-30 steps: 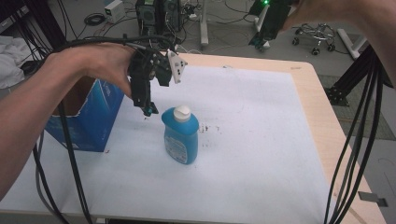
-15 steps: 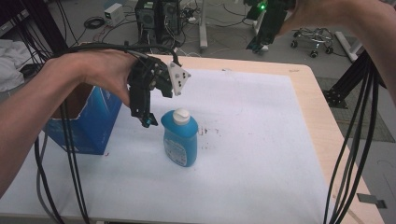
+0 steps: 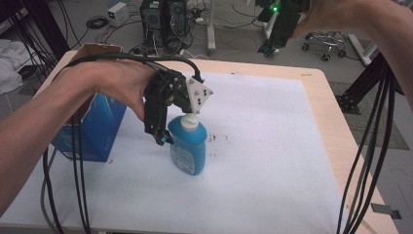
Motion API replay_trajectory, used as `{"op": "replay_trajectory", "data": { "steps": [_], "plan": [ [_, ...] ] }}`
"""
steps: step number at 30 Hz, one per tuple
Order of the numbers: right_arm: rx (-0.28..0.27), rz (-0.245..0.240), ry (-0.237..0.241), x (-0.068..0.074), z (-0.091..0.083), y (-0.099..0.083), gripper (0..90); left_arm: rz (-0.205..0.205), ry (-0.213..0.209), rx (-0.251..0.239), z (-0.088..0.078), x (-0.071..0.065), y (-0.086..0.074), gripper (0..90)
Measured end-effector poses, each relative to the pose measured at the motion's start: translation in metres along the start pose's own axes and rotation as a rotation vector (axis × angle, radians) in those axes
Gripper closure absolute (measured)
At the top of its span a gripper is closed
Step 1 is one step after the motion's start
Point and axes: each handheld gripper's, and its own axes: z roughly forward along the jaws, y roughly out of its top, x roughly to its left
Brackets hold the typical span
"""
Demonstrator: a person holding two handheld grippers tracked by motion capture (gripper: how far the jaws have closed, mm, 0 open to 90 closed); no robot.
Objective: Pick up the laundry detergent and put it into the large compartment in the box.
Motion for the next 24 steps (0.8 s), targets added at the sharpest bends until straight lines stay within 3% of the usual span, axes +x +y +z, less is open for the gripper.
{"op": "replay_trajectory", "data": {
  "steps": [12, 24],
  "plan": [
    [0.000, 0.010, -0.003, 0.000, -0.001, -0.003, 11.9, 0.017, -0.019, -0.036, 0.005, 0.001, 0.009, 15.0],
    [0.006, 0.010, -0.002, 0.000, -0.002, -0.005, 11.9, 0.031, -0.022, -0.043, 0.004, 0.002, 0.012, 18.7]
  ]
}}
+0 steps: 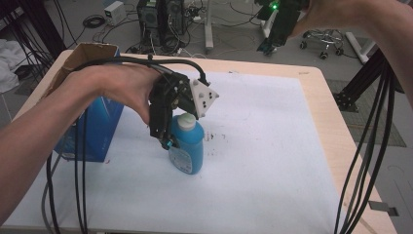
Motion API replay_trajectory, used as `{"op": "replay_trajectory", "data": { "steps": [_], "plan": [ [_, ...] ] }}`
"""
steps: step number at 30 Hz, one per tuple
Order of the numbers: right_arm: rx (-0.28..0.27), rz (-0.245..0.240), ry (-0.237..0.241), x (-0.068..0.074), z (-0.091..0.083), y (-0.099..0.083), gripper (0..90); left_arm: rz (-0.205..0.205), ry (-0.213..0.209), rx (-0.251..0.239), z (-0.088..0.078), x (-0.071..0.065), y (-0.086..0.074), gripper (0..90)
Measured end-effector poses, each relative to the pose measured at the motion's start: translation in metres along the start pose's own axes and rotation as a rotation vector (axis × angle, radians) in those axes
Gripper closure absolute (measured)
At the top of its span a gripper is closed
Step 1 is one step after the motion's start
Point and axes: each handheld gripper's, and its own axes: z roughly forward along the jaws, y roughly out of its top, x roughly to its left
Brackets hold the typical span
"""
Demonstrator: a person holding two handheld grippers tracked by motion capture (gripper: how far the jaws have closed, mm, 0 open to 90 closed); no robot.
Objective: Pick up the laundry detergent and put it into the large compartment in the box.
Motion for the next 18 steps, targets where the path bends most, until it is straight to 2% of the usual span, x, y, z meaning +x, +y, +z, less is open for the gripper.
{"op": "replay_trajectory", "data": {
  "steps": [13, 18],
  "plan": [
    [0.008, -0.001, -0.001, 0.0002, 0.0014, -0.0006, 11.9, 0.003, -0.004, 0.009, 0.0001, 0.0005, 0.0009, 23.9],
    [0.011, 0.000, -0.002, 0.0000, 0.0017, -0.0012, 11.9, 0.003, 0.001, -0.002, -0.0006, 0.0001, 0.0024, 25.0]
  ]
}}
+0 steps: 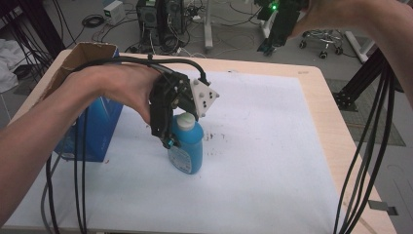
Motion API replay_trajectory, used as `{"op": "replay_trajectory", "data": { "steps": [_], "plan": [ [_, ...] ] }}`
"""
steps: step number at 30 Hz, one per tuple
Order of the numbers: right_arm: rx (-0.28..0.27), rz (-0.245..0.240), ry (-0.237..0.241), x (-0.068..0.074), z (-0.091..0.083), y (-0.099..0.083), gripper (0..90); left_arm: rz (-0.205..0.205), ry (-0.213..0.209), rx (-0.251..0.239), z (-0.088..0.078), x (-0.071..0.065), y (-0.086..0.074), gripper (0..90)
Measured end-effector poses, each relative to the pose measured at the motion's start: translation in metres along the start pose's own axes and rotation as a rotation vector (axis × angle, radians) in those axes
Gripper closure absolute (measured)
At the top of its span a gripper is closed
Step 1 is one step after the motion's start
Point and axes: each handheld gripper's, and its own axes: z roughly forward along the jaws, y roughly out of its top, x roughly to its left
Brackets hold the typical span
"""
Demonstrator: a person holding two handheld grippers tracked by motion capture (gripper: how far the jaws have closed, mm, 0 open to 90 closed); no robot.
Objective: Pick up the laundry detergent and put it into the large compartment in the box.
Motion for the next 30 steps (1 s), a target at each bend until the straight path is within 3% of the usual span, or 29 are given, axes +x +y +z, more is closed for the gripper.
{"op": "replay_trajectory", "data": {
  "steps": [13, 16, 23, 30],
  "plan": [
    [0.003, -0.001, 0.000, 0.0000, 0.0013, -0.0003, 11.9, 0.005, 0.004, 0.020, 0.0006, -0.0009, 0.0034, 30.4],
    [0.005, -0.001, -0.002, 0.0001, 0.0014, -0.0004, 11.9, 0.010, 0.005, 0.026, 0.0011, -0.0014, 0.0048, 35.5],
    [0.004, 0.000, -0.004, 0.0007, 0.0019, -0.0006, 11.9, 0.019, 0.010, 0.036, 0.0005, -0.0015, 0.0058, 36.1],
    [0.006, -0.001, -0.002, 0.0016, 0.0018, -0.0006, 11.9, -0.010, 0.012, 0.031, 0.0004, -0.0005, 0.0064, 36.6]
  ]
}}
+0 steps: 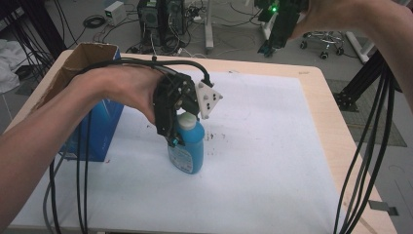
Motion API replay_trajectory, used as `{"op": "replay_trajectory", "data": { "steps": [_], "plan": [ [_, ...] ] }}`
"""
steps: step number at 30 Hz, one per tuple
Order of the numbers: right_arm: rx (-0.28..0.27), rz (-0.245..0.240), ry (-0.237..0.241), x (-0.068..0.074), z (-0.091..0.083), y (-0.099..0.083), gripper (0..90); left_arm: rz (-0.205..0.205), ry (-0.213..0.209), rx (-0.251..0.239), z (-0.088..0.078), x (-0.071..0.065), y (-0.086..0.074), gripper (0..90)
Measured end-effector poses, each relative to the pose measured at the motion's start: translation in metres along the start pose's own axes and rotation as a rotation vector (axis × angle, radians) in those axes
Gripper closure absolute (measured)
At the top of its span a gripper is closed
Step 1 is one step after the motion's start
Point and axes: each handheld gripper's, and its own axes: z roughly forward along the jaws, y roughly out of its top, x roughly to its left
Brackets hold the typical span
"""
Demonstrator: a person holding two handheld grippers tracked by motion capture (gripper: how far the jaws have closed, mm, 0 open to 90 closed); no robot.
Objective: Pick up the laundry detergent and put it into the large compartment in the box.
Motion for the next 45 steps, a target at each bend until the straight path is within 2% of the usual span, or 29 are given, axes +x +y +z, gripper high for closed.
{"op": "replay_trajectory", "data": {
  "steps": [2, 6, 9, 14, 15, 16, 18, 19, 21, 22, 25, 30, 31, 36, 37, 38, 45],
  "plan": [
    [-0.005, 0.001, 0.000, 0.000, -0.001, 0.000, 11.9, 0.002, 0.002, 0.000, 0.000, 0.001, 0.000, 36.7],
    [-0.007, 0.003, 0.000, 0.001, -0.002, -0.001, 11.9, -0.034, 0.002, 0.007, -0.001, 0.001, 0.000, 36.8],
    [-0.004, 0.002, 0.000, 0.001, -0.002, -0.002, 11.9, -0.045, 0.004, 0.011, -0.002, 0.002, 0.001, 36.8],
    [-0.005, 0.006, -0.002, 0.001, -0.003, -0.003, 11.9, -0.096, 0.008, 0.013, -0.011, 0.003, 0.002, 36.9],
    [-0.006, 0.005, -0.002, 0.001, -0.003, -0.003, 11.9, -0.111, 0.012, 0.015, -0.016, 0.003, 0.004, 36.9],
    [-0.006, 0.005, -0.002, 0.001, -0.003, -0.003, 11.9, -0.111, 0.012, 0.015, -0.016, 0.003, 0.004, 36.9],
    [-0.007, 0.004, -0.004, 0.001, -0.004, -0.003, 11.9, -0.145, 0.020, 0.016, -0.023, 0.004, 0.006, 36.9],
    [-0.007, 0.001, -0.003, 0.001, -0.004, -0.003, 11.9, -0.195, 0.025, 0.017, -0.031, 0.004, 0.007, 36.9],
    [-0.008, 0.002, -0.003, 0.001, -0.004, -0.003, 11.9, -0.195, 0.025, 0.017, -0.031, 0.004, 0.007, 37.0],
    [-0.008, 0.002, -0.003, 0.001, -0.004, -0.003, 11.9, -0.226, 0.040, 0.037, -0.041, 0.005, 0.010, 37.0],
    [-0.004, 0.003, -0.003, 0.003, -0.003, -0.003, 11.9, -0.289, 0.067, 0.055, -0.059, 0.006, 0.013, 37.0],
    [0.000, -0.001, -0.002, 0.005, -0.003, -0.003, 11.9, -0.329, 0.076, 0.063, -0.074, 0.006, 0.013, 37.0],
    [0.000, -0.003, -0.002, 0.005, -0.003, -0.003, 11.9, -0.361, 0.080, 0.060, -0.083, 0.005, 0.013, 37.0],
    [-0.007, -0.002, -0.008, 0.006, -0.006, -0.005, 11.9, -0.421, 0.106, 0.055, -0.108, 0.002, 0.015, 37.0],
    [-0.005, 0.002, -0.010, 0.006, -0.007, -0.005, 11.9, -0.449, 0.115, 0.051, -0.118, 0.001, 0.015, 37.0],
    [-0.005, 0.002, -0.010, 0.006, -0.007, -0.005, 11.9, -0.449, 0.115, 0.051, -0.118, 0.001, 0.015, 37.0],
    [-0.002, -0.003, -0.014, 0.008, -0.007, -0.005, 11.9, -0.580, 0.127, 0.011, -0.147, -0.002, 0.008, 37.2]
  ]
}}
